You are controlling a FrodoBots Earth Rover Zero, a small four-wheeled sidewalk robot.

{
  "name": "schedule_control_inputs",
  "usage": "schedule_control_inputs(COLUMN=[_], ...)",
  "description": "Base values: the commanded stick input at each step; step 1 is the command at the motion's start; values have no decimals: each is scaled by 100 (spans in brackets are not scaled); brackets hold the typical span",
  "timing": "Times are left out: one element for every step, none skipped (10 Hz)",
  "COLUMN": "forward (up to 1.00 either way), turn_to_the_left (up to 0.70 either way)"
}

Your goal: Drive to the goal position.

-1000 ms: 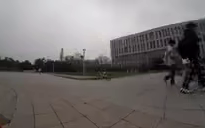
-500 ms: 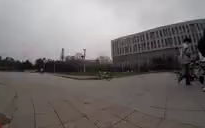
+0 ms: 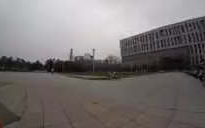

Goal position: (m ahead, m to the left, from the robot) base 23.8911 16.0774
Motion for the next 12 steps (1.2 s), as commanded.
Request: schedule_control_inputs(forward=[0,0,0,0,0,0,0,0,0,36,70,70], turn_to_the_left=[70,70,70,70,70,70,70,70,18,-1,-1,-1])
